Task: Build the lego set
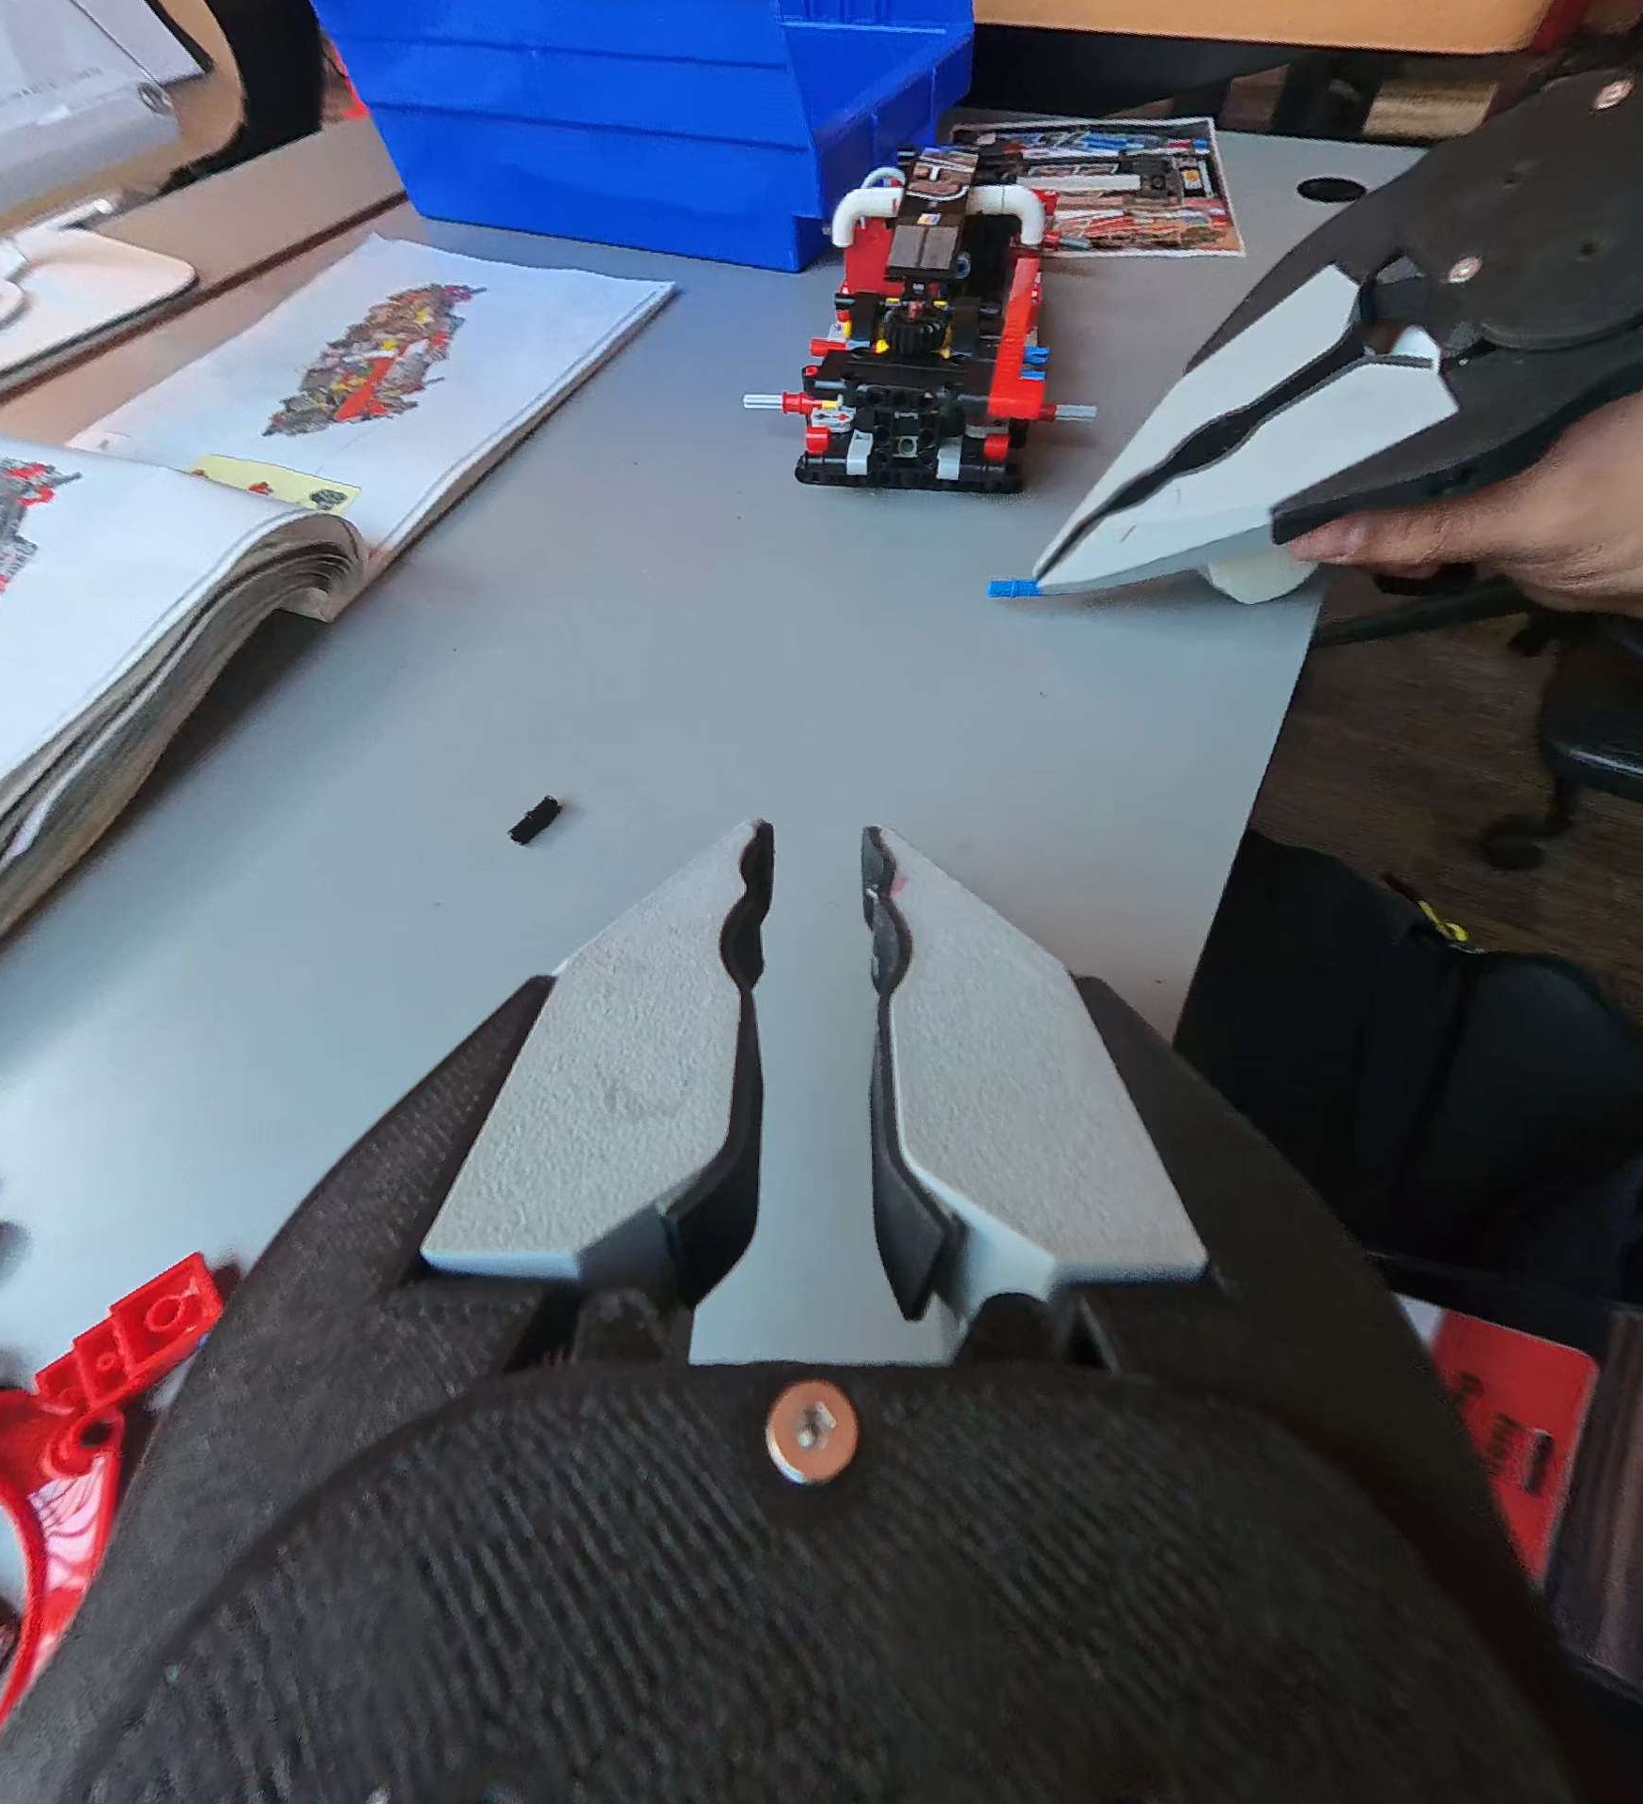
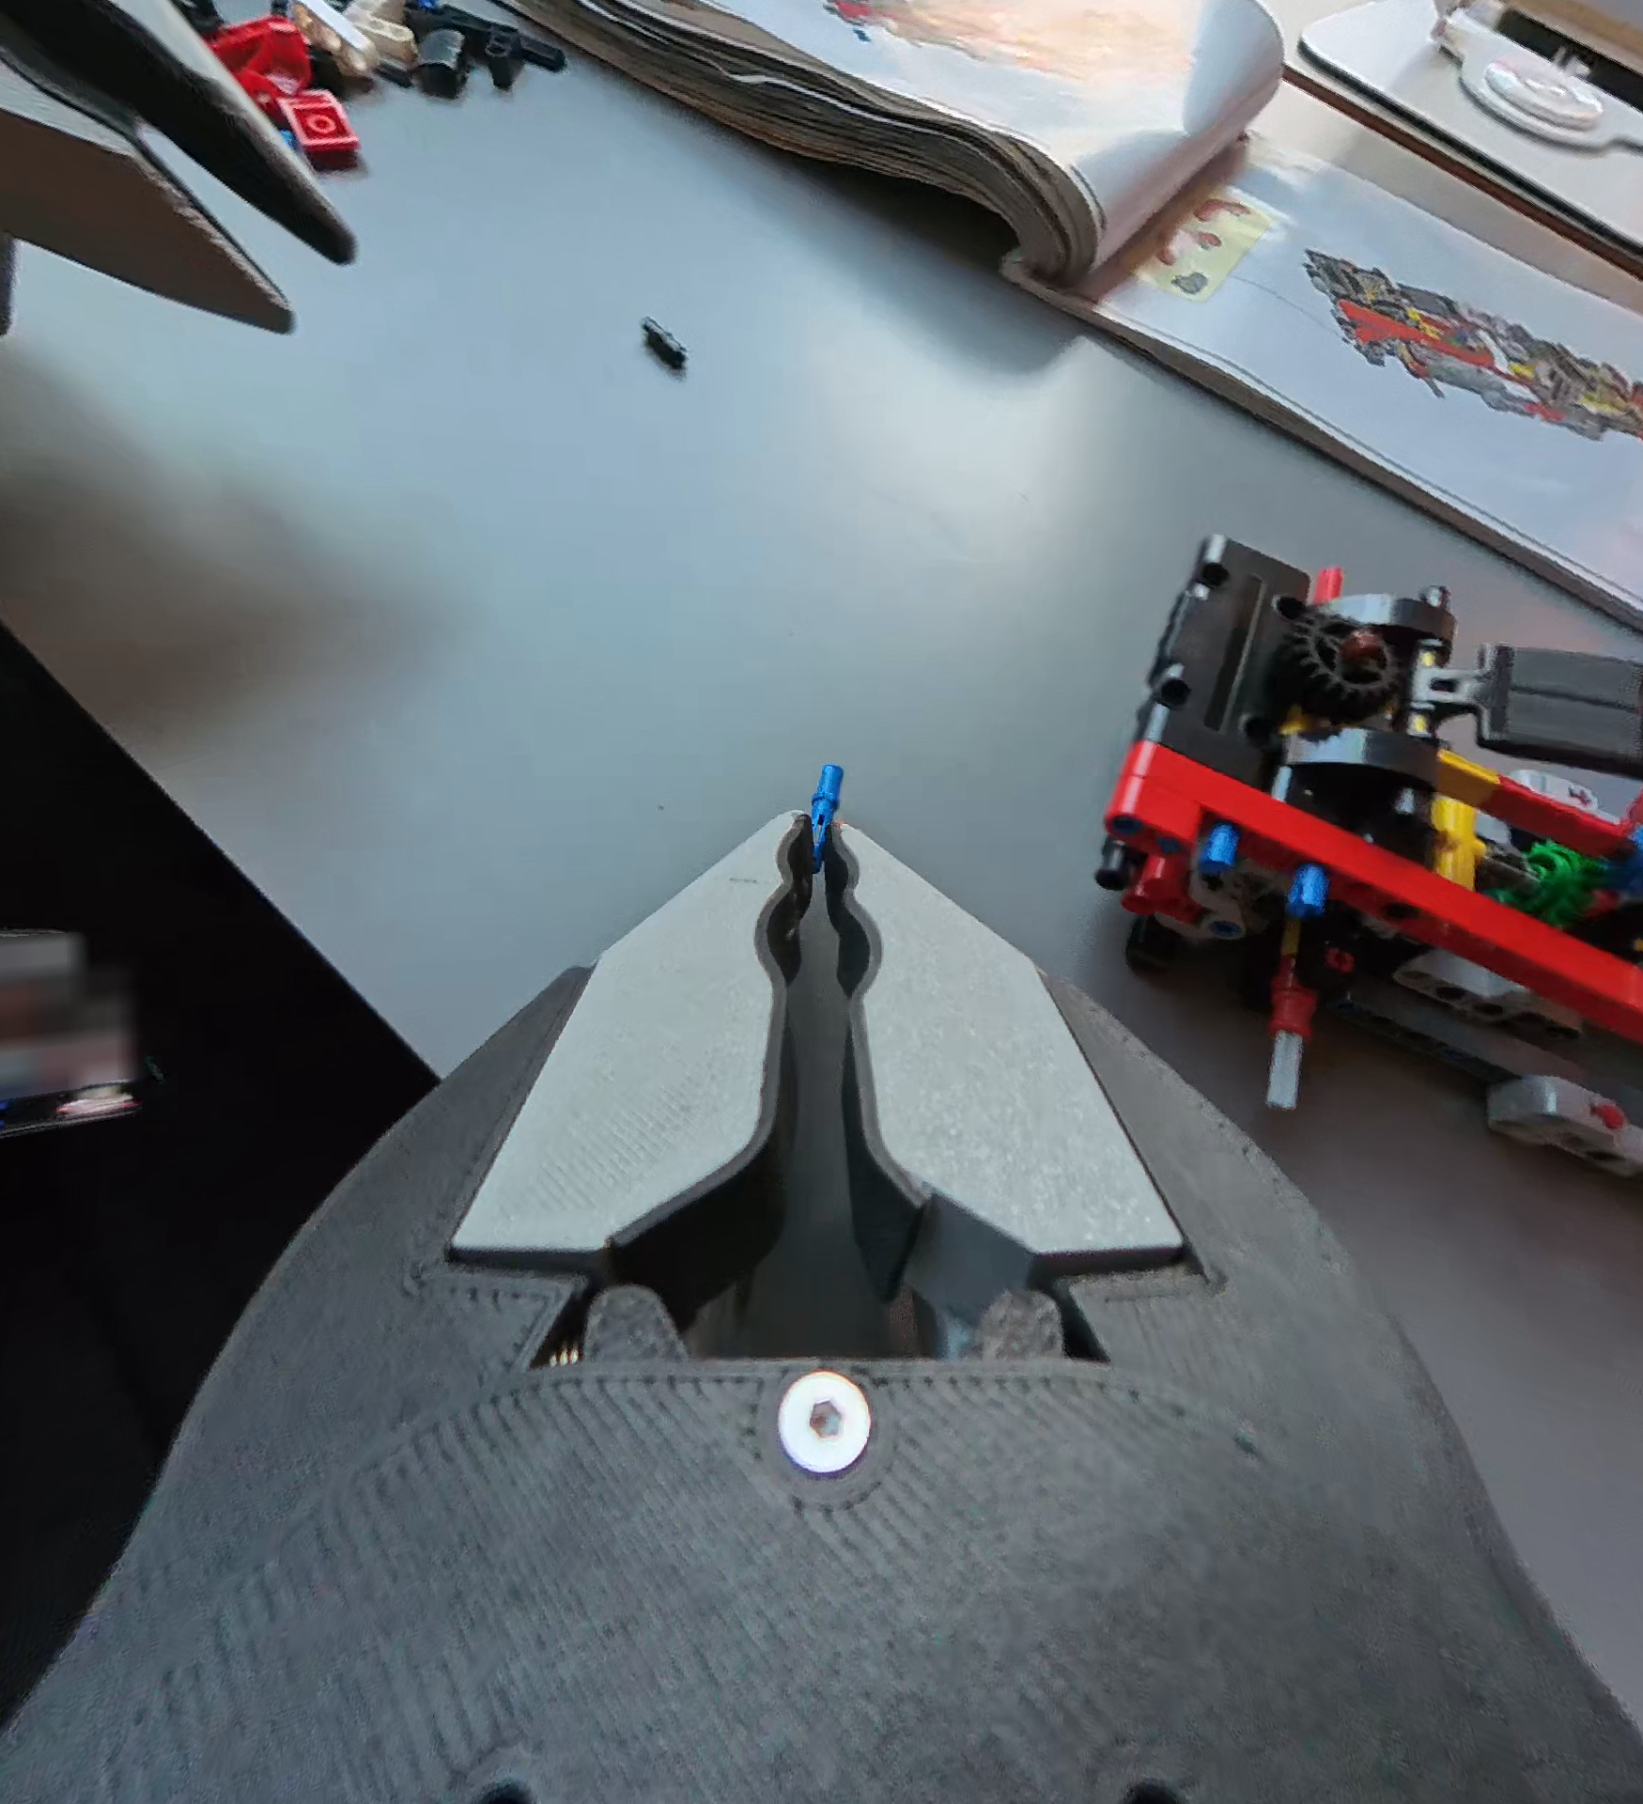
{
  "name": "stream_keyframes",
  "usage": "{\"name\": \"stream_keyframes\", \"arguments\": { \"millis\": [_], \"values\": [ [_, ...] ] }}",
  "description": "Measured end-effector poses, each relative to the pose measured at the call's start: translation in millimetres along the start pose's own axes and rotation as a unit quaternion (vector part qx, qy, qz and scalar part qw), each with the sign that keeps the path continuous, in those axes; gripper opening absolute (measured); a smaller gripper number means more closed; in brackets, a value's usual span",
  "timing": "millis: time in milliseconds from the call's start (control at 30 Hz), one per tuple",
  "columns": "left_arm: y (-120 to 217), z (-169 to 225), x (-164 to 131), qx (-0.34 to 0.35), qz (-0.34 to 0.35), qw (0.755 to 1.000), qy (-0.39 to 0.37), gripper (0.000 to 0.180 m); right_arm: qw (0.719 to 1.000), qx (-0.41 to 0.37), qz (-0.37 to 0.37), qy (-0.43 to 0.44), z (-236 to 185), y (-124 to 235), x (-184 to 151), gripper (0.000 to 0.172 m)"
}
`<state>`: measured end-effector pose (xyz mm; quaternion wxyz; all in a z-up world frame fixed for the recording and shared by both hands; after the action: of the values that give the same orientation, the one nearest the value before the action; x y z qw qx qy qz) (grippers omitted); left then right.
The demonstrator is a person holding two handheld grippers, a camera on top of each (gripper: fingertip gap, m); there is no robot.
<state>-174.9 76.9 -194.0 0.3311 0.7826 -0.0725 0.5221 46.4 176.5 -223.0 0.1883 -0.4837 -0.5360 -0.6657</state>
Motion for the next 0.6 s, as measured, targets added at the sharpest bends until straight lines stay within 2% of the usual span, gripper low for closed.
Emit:
{"name": "stream_keyframes", "arguments": {
  "millis": [67,200,300,433,600],
  "values": [
    [2,-3,0,-0.008,0.01,1.0,0.009,0.015,1.0,0.018,0.01,0.011,-9,0,5,0.0],
    [14,-15,-3,0.055,0.037,0.998,-0.022,0.004,0.999,0.021,0.042,0.016,-17,0,21,0.0],
    [15,-23,-10,0.047,0.008,0.999,-0.022,0.006,0.998,0.022,0.059,0.014,-14,-4,26,0.0],
    [18,-32,-15,0.073,-0.007,0.996,-0.047,0.004,0.995,0.068,0.077,-0.005,-15,-5,41,0.0],
    [27,-44,-22,0.062,-0.003,0.998,-0.015,0.007,0.992,0.099,0.069,0.029,-8,-24,65,0.0]
  ]
}}
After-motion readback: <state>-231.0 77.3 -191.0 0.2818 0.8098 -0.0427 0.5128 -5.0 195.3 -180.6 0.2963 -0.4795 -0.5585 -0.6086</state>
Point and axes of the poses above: each gripper's, where its closed fingertips meet, y back along the fingers, x out of its top, z = x × y across the jaws, the point moved 9 cm from there along y, back along the fingers, and after that the axes turned 12 degrees about -y, right-handed, at the moved point
